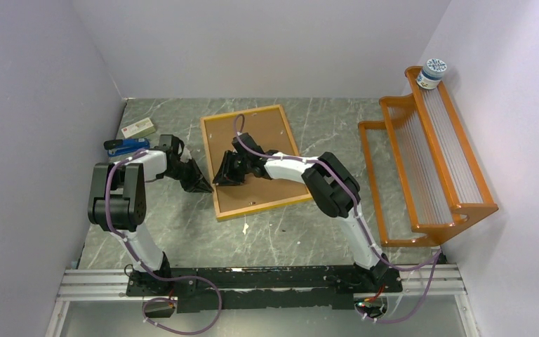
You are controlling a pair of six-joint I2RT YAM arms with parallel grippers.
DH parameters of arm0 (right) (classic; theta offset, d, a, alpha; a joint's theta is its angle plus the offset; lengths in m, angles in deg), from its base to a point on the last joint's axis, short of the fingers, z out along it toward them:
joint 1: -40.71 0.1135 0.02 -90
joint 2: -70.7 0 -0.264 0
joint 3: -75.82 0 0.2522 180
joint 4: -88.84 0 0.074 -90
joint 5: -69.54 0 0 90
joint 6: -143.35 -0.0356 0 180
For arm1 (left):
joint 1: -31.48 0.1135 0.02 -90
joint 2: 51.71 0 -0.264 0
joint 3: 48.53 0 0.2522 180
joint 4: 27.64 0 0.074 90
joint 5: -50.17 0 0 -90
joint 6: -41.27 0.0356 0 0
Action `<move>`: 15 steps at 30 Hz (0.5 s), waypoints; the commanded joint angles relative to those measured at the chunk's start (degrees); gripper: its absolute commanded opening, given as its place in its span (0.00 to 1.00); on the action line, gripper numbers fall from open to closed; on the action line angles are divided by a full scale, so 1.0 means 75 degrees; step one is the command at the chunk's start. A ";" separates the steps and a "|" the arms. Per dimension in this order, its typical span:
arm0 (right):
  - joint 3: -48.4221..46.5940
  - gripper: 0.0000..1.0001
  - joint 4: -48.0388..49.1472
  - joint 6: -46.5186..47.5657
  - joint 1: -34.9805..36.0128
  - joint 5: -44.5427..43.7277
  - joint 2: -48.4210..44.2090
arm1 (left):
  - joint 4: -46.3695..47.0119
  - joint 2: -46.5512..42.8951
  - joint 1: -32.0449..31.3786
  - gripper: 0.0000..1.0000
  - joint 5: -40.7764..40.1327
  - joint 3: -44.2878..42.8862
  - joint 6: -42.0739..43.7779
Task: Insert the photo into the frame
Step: Install the photo frame at the center of the board.
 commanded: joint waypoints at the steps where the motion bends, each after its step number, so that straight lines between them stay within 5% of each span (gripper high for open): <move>1: -0.0052 0.33 0.0337 -0.0112 0.0034 -0.0218 0.0422 | -0.0427 0.0147 -0.0146 0.10 -0.0680 0.0003 0.0201; 15: 0.0048 0.35 0.1277 -0.0461 0.0034 -0.0265 0.0350 | -0.0638 0.0054 -0.0161 0.08 -0.0820 -0.0047 0.0239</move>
